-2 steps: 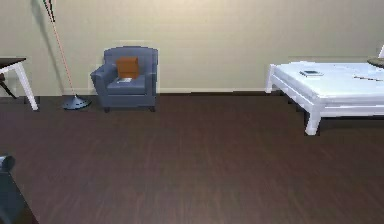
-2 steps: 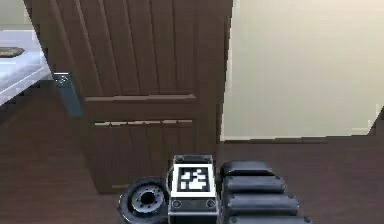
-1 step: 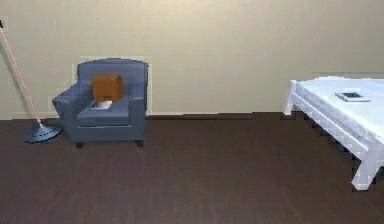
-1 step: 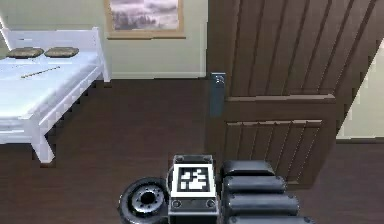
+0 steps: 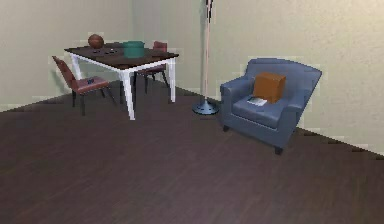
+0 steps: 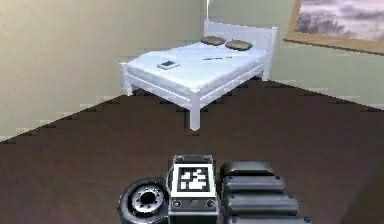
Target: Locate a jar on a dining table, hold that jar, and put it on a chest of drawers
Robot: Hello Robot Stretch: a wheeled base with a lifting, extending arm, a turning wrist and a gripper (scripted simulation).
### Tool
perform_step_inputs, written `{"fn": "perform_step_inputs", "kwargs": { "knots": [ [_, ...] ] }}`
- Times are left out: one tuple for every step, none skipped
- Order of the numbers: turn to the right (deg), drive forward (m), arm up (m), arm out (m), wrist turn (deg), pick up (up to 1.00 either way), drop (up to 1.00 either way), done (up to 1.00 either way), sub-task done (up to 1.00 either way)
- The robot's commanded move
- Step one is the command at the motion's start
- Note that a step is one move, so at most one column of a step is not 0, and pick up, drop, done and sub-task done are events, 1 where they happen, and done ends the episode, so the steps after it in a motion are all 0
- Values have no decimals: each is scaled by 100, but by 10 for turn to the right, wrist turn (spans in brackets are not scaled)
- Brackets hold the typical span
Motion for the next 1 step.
{"fn": "perform_step_inputs", "kwargs": {
  "knots": [
    [-30,0,0,0,0,0,0,0,0]
  ]
}}
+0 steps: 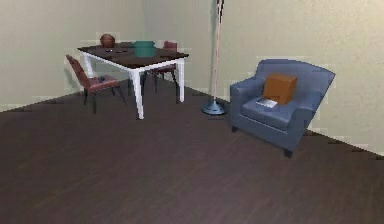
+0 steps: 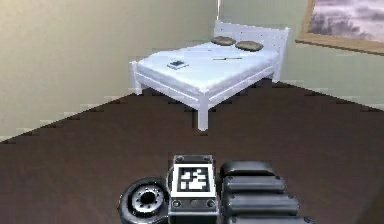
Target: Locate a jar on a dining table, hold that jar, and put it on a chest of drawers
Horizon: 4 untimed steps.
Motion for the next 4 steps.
{"fn": "perform_step_inputs", "kwargs": {
  "knots": [
    [0,50,0,0,0,0,0,0,0],
    [-450,0,0,0,0,0,0,0,0],
    [0,65,0,0,0,0,0,0,0],
    [-60,0,0,0,0,0,0,0,0]
  ]
}}
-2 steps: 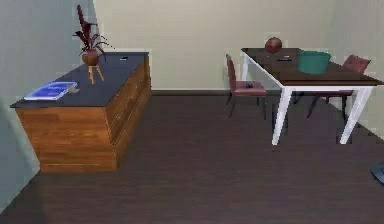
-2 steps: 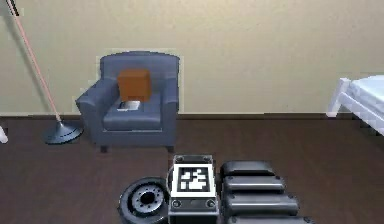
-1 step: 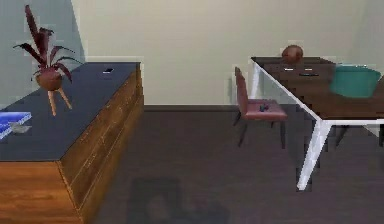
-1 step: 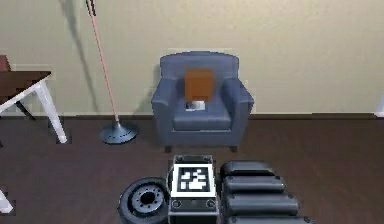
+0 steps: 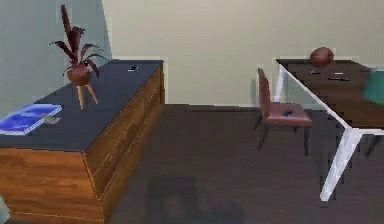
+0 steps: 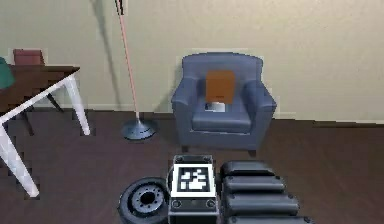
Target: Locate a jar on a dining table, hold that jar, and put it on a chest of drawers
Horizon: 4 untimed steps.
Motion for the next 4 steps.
{"fn": "perform_step_inputs", "kwargs": {
  "knots": [
    [0,100,0,0,0,0,0,0,0],
    [0,70,0,0,0,0,0,0,0],
    [-450,0,0,0,0,0,0,0,0],
    [-450,0,0,0,0,0,0,0,0]
  ]
}}
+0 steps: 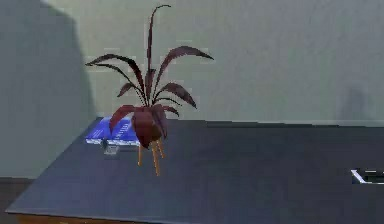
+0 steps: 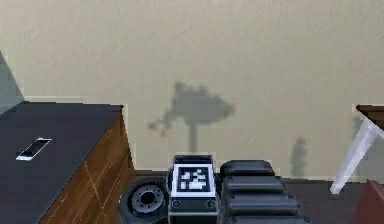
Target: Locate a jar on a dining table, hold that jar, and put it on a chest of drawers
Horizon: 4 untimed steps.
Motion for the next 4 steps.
{"fn": "perform_step_inputs", "kwargs": {
  "knots": [
    [-450,0,0,0,0,0,0,0,0],
    [-150,0,0,0,0,0,0,0,0],
    [0,0,0,48,0,0,0,0,0],
    [0,0,0,0,450,0,0,0,0]
  ]
}}
